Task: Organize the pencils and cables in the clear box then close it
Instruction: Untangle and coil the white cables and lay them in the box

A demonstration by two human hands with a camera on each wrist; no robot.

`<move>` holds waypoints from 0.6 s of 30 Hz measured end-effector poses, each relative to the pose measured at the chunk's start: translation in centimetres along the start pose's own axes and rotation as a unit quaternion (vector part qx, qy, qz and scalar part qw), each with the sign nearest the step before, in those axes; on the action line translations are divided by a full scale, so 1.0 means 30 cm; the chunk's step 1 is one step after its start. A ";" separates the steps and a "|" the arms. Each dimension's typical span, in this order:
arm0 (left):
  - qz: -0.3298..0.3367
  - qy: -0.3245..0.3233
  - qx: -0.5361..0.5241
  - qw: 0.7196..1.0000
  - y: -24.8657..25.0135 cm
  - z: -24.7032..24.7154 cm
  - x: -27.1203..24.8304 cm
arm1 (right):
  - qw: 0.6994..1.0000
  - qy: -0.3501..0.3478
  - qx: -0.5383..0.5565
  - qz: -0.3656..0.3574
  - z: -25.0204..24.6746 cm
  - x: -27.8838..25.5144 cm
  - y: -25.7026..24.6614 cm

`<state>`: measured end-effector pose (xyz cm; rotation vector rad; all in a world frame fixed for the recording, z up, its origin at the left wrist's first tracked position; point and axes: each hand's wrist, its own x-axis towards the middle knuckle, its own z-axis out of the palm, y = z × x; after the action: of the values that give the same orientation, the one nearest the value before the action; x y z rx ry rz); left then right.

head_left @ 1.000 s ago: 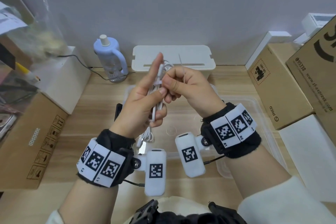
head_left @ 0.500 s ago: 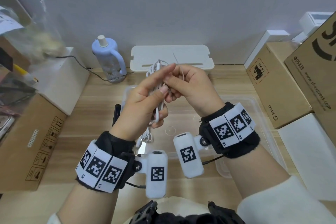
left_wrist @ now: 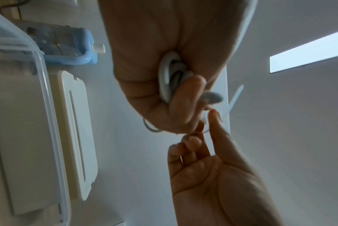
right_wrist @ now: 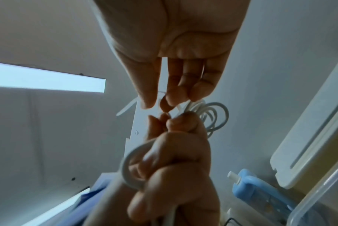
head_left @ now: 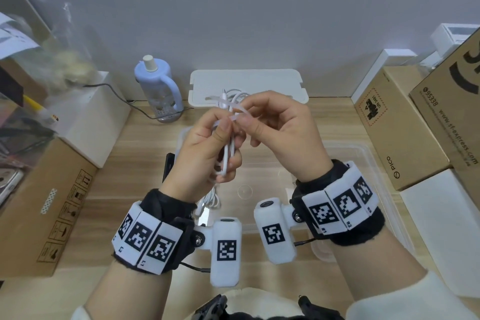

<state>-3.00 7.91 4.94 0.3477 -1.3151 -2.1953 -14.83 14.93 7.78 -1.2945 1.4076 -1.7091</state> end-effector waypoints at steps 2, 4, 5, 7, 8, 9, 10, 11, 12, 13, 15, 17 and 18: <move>-0.010 -0.004 -0.009 1.000 0.007 -0.006 0.002 | 1.000 0.006 0.027 -0.013 -0.005 -0.002 -0.009; -0.017 -0.011 -0.008 1.000 0.010 -0.006 0.004 | 0.999 0.025 0.039 -0.011 -0.010 -0.001 -0.006; -0.020 -0.014 -0.010 1.000 0.010 -0.006 0.004 | 0.999 0.034 0.040 -0.005 -0.014 -0.001 -0.002; -0.023 -0.021 -0.019 0.999 0.007 -0.010 0.003 | 0.998 0.047 0.050 0.012 -0.027 -0.002 0.010; -0.025 -0.025 -0.023 0.999 0.006 -0.013 0.003 | 0.997 0.049 0.056 0.019 -0.033 -0.004 0.014; -0.029 -0.028 -0.027 0.999 0.002 -0.016 0.003 | 0.997 0.048 0.058 0.023 -0.038 -0.005 0.018; -0.033 -0.032 -0.028 0.999 0.000 -0.017 0.002 | 0.997 0.044 0.054 0.025 -0.043 -0.008 0.021; -0.036 -0.035 -0.029 0.998 -0.006 -0.018 0.002 | 0.998 0.039 0.041 0.023 -0.047 -0.011 0.026; -0.038 -0.037 -0.029 0.998 -0.011 -0.018 0.002 | 0.999 0.035 0.026 0.019 -0.049 -0.014 0.029; -0.038 -0.038 -0.031 0.998 -0.015 -0.016 0.002 | 0.999 0.033 0.012 0.016 -0.051 -0.016 0.031; -0.039 -0.034 -0.033 0.998 -0.019 -0.012 0.002 | 0.999 0.037 0.005 0.023 -0.055 -0.019 0.036; -0.045 -0.021 -0.029 0.998 -0.021 -0.008 0.003 | 0.998 0.043 0.022 0.042 -0.059 -0.020 0.037; -0.047 -0.016 -0.027 0.998 -0.021 -0.007 0.004 | 0.997 0.041 0.038 0.048 -0.059 -0.019 0.035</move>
<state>-3.22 7.93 4.29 0.3627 -1.2771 -2.3181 -16.39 15.83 6.64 -1.1090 1.4146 -1.7510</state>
